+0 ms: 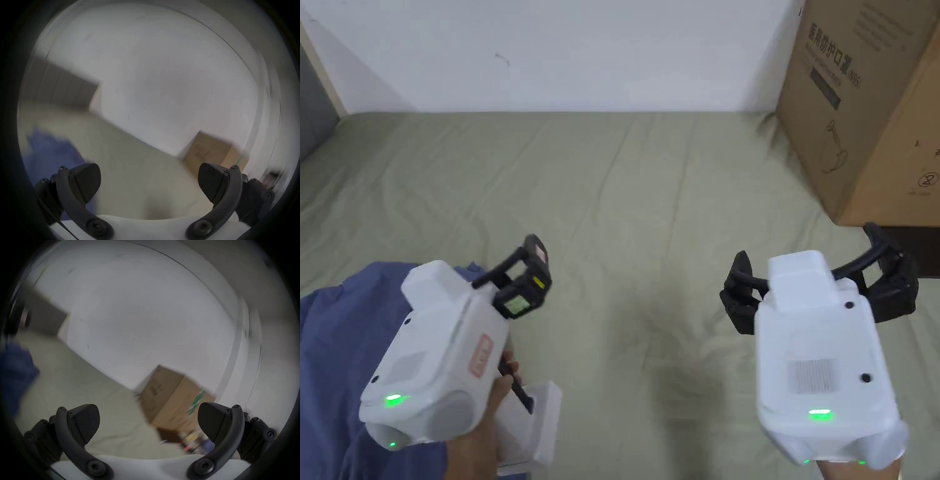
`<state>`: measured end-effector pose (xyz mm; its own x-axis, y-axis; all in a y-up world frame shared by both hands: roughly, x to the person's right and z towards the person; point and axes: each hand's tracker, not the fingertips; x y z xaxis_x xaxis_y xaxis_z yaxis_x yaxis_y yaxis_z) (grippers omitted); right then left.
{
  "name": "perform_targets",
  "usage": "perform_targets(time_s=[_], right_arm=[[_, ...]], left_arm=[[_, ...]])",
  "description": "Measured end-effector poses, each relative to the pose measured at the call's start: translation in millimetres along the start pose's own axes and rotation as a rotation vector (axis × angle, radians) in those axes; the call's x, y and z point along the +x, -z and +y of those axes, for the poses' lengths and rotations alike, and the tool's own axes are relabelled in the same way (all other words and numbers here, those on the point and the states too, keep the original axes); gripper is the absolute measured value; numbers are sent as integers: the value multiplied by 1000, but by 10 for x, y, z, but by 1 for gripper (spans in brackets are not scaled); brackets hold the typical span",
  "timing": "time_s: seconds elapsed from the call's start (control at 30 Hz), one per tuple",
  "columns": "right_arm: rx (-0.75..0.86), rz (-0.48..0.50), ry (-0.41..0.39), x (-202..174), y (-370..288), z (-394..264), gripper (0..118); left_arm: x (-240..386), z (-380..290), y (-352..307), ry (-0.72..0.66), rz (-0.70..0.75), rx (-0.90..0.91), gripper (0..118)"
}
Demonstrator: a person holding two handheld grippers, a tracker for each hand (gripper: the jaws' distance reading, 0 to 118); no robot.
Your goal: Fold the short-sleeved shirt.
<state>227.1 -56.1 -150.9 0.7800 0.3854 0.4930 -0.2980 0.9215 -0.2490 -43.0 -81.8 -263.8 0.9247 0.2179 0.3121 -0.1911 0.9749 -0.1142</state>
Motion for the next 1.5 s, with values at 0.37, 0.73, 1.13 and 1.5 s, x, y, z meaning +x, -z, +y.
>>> perform_targets(time_s=[0.37, 0.73, 1.13, 1.5], right_arm=[[-121, 136, 317, 140, 83, -184, 118], [-117, 134, 319, 150, 52, -155, 118], [-124, 134, 314, 169, 60, -160, 118], [-142, 135, 309, 180, 61, -164, 118]], left_arm=[[116, -268, 14, 245, 38, -10, 118], [8, -217, -5, 232, 52, -8, 118], [7, -204, 10, 230, 61, -5, 118], [5, -190, 2, 244, 62, -5, 118]])
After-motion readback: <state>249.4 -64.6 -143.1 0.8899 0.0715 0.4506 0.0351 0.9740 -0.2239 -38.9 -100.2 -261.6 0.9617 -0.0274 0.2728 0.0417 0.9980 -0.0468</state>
